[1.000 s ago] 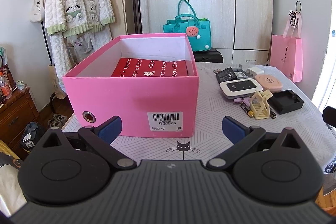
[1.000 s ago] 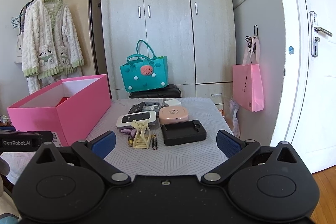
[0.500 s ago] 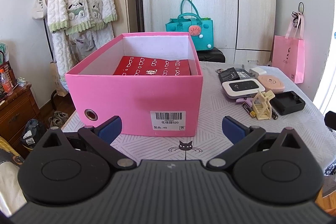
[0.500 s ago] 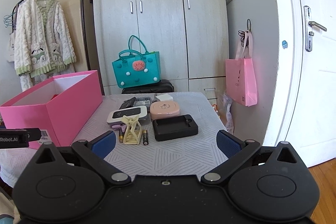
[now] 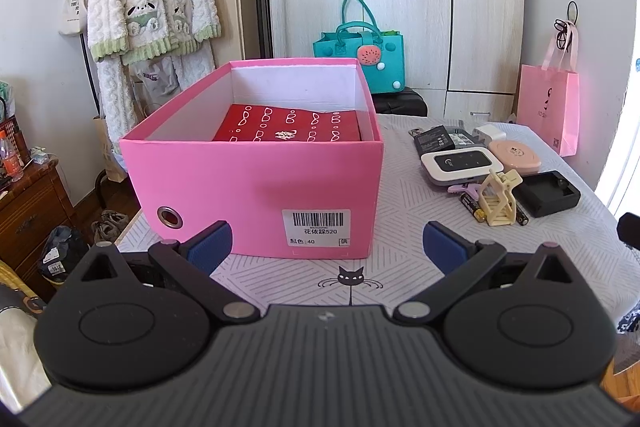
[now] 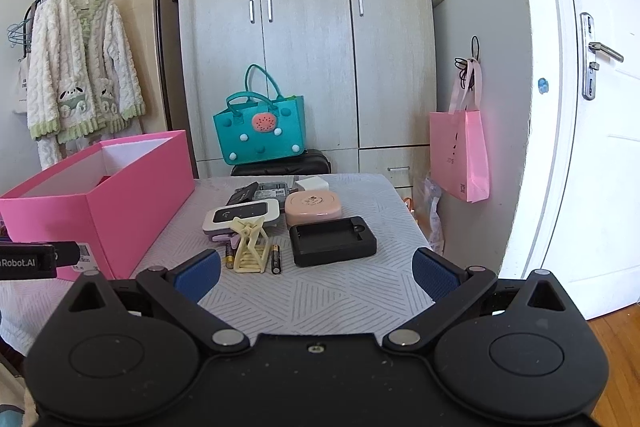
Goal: Organize rigid objects
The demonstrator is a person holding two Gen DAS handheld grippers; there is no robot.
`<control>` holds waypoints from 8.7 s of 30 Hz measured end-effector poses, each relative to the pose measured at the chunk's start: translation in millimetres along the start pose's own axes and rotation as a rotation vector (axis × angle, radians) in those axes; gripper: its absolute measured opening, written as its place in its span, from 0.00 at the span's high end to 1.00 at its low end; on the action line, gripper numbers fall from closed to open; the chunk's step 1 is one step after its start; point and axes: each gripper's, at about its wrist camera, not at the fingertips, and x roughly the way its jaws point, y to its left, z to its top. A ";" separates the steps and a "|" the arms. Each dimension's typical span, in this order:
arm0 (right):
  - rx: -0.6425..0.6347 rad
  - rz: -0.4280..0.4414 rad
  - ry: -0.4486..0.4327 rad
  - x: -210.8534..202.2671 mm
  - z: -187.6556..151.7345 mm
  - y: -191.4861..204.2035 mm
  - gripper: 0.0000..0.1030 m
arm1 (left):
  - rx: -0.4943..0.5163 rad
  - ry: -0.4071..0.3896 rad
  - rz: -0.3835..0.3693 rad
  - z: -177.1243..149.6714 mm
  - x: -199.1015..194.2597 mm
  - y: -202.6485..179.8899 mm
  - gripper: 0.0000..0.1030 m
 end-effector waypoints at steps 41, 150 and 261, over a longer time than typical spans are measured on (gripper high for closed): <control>-0.151 0.139 0.286 158.9 21.1 -34.3 0.00 | 0.339 0.234 -0.045 142.5 96.0 109.2 0.03; -0.319 0.577 0.365 223.4 196.9 127.2 0.06 | 0.130 0.470 -0.283 137.5 191.4 175.9 0.88; -0.492 0.645 0.360 205.1 212.8 112.8 0.37 | 0.158 0.476 -0.241 133.9 177.3 166.0 0.90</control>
